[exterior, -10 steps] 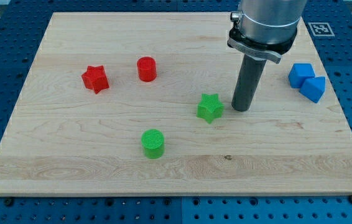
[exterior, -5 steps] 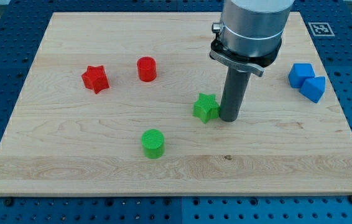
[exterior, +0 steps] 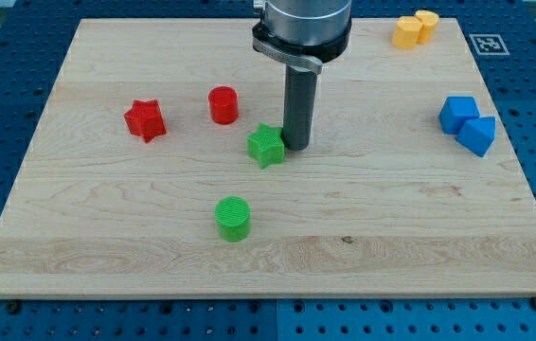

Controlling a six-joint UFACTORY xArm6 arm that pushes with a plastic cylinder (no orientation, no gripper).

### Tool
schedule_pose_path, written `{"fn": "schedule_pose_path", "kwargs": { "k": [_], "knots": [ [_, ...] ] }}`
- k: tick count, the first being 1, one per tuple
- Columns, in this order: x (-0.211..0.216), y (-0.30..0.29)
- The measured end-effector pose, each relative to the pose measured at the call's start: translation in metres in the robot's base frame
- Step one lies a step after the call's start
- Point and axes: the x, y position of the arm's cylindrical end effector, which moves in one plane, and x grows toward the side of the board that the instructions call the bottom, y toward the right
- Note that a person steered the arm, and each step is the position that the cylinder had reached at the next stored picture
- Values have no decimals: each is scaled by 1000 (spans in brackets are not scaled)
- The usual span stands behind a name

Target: Move the green star to the bottom left of the red star

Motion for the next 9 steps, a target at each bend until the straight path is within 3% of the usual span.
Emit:
{"fn": "schedule_pose_path", "kwargs": {
  "k": [1, 5, 7, 9],
  "knots": [
    [1, -45],
    [50, -106],
    [42, -187],
    [-2, -209]
  ]
}}
